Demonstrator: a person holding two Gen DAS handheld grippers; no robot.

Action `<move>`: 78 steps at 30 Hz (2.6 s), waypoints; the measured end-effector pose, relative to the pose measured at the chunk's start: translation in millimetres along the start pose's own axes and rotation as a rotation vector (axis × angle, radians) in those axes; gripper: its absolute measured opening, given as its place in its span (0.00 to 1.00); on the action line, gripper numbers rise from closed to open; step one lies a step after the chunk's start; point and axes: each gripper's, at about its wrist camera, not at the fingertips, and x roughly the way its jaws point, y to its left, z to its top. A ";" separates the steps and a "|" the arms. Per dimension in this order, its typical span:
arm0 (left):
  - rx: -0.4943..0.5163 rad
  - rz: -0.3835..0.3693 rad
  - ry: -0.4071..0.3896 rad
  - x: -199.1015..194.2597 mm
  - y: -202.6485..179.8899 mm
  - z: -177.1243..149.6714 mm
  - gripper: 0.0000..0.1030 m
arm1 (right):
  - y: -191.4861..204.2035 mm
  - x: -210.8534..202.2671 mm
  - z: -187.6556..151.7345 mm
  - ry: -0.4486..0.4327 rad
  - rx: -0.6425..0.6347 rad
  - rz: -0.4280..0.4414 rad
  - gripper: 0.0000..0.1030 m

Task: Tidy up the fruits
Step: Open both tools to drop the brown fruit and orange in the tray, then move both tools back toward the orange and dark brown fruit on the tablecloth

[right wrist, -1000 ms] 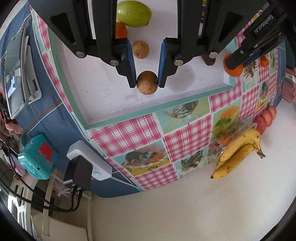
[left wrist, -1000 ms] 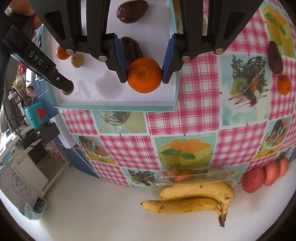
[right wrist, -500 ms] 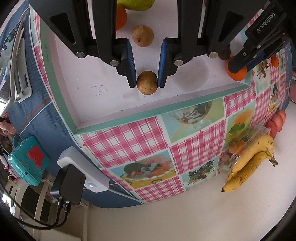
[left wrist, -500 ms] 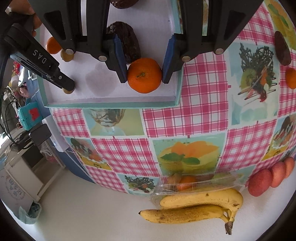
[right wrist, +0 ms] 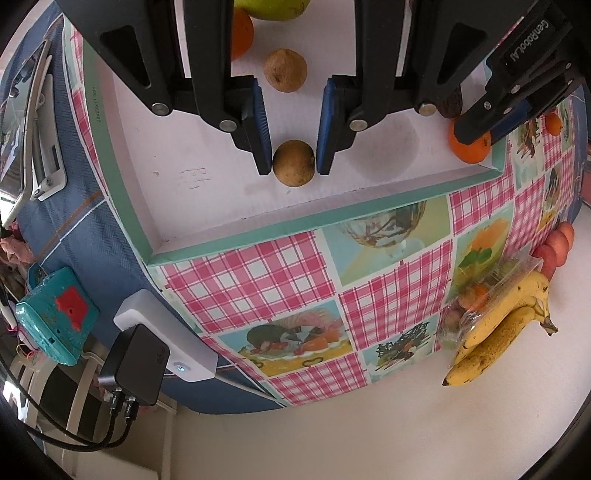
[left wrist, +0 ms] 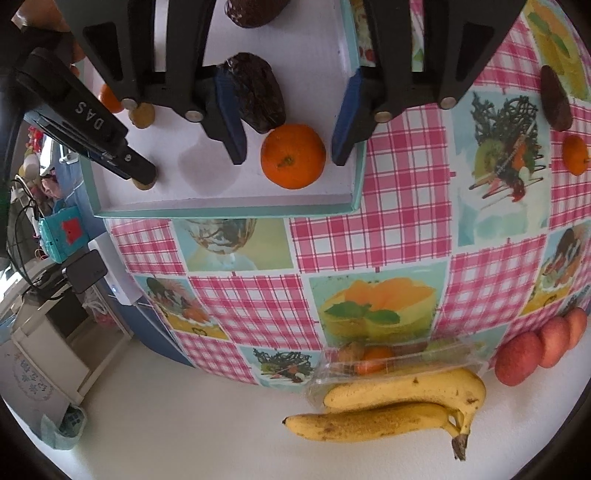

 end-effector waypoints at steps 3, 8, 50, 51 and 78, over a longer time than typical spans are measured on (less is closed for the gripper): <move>0.000 -0.001 -0.008 -13.1 0.4 -0.5 0.54 | 1.2 -3.4 0.0 0.005 -0.006 -0.003 0.32; -0.013 0.037 -0.017 -33.9 8.0 -3.1 0.57 | 6.4 -17.0 -0.9 0.001 -0.021 -0.007 0.33; -0.244 0.324 -0.105 -129.7 145.2 -74.9 1.00 | 84.1 -82.5 -55.7 -0.045 -0.147 0.030 0.88; -0.246 0.322 -0.109 -130.3 145.1 -74.5 1.00 | 85.8 -83.6 -56.0 -0.053 -0.152 0.029 0.91; -0.537 0.380 -0.238 -171.7 229.9 -84.9 1.00 | 148.0 -76.3 -67.6 -0.032 -0.244 0.131 0.91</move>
